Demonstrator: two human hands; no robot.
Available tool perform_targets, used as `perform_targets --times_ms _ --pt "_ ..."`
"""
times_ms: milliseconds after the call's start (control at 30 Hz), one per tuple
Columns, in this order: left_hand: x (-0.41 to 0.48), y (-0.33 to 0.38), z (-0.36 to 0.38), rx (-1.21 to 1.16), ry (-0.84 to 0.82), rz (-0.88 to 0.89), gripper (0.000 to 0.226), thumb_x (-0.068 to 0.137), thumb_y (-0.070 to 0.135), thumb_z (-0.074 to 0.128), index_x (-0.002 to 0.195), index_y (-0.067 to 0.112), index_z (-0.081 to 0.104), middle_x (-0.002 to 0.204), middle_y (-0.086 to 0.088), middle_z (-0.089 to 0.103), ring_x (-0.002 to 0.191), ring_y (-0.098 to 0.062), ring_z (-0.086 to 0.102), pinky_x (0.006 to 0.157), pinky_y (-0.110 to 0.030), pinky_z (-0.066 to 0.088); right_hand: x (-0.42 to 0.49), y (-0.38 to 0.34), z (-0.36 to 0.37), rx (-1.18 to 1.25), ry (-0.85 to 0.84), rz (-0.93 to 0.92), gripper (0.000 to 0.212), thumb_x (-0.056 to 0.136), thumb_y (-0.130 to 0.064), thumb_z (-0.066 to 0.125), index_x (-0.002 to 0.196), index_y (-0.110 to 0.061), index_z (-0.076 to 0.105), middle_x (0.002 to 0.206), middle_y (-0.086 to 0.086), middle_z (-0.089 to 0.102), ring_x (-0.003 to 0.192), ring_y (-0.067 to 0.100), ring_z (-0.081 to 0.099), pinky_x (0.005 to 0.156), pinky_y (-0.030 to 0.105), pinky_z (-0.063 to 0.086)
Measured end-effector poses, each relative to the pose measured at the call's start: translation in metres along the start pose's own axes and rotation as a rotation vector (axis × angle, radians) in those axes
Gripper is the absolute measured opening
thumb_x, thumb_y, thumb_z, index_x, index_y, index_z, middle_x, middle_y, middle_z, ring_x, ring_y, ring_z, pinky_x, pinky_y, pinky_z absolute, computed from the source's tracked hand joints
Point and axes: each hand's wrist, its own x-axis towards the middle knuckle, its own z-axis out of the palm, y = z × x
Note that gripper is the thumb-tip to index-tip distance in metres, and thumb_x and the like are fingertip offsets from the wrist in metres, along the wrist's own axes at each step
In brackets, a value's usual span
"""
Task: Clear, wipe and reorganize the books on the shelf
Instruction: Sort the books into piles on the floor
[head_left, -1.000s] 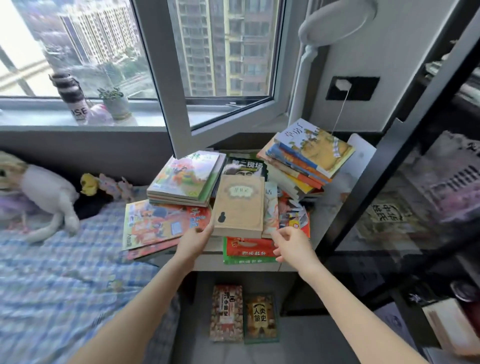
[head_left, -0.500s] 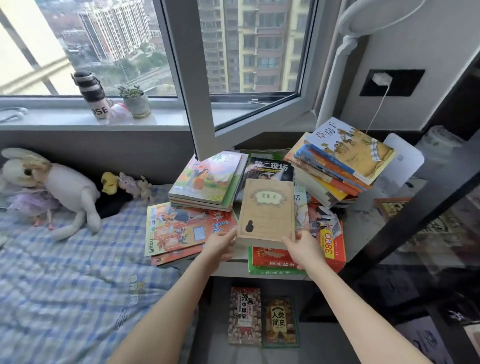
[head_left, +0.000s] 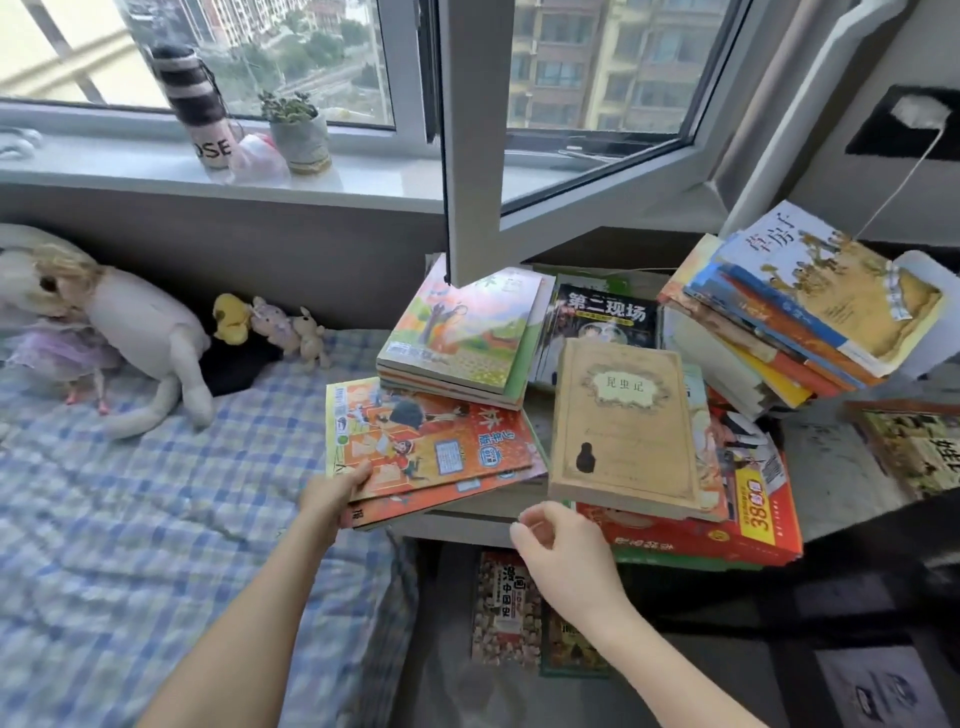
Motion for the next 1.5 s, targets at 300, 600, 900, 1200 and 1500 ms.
perform_targets --times_ms 300,600,900,1200,1500 --pt "-0.017 0.003 -0.011 -0.055 -0.33 -0.107 0.022 0.087 0.03 0.068 0.097 0.011 0.063 0.076 -0.006 0.071 0.06 -0.018 0.067 0.055 -0.025 0.055 0.039 0.0 0.095 0.86 -0.374 0.597 0.081 0.088 -0.049 0.062 0.147 -0.004 0.029 0.141 0.027 0.042 0.124 0.034 0.05 0.1 0.037 0.047" --pt "-0.022 -0.002 -0.001 -0.184 -0.272 -0.041 0.017 0.088 0.018 0.067 0.099 0.008 0.061 0.075 -0.007 0.07 0.06 -0.02 0.067 0.054 -0.035 0.057 0.067 -0.004 0.125 1.118 -0.255 0.665 0.084 0.08 -0.053 0.067 0.143 -0.007 0.035 0.135 0.022 0.046 0.127 0.035 0.045 0.113 0.044 0.032" --pt "-0.106 -0.079 -0.01 -0.368 -0.441 -0.264 0.034 0.087 0.013 0.065 0.119 0.003 0.059 0.1 -0.015 0.072 0.093 -0.03 0.067 0.078 -0.047 0.057 0.039 0.018 0.127 1.236 -0.037 0.632 0.036 0.086 -0.017 0.069 0.12 -0.01 0.06 0.107 0.012 0.071 0.086 0.026 0.068 0.08 0.041 0.054" --pt "-0.092 -0.134 -0.089 -0.763 -0.846 -0.51 0.097 0.071 0.068 0.06 0.143 0.007 0.04 0.14 -0.031 0.043 0.126 -0.05 0.045 0.103 -0.062 0.033 -0.035 0.079 0.063 1.026 -0.345 0.548 0.031 0.087 -0.009 0.063 0.118 -0.004 0.061 0.104 0.017 0.072 0.082 0.027 0.072 0.08 0.041 0.057" --pt "-0.147 -0.174 -0.007 -0.005 -1.007 -0.421 0.064 0.079 0.051 0.07 0.126 0.009 0.061 0.132 -0.02 0.057 0.119 -0.037 0.056 0.107 -0.054 0.037 -0.13 0.19 0.032 0.92 -0.5 0.631 0.072 0.059 -0.022 0.084 0.124 -0.004 0.057 0.116 0.023 0.066 0.093 0.033 0.07 0.077 0.041 0.057"
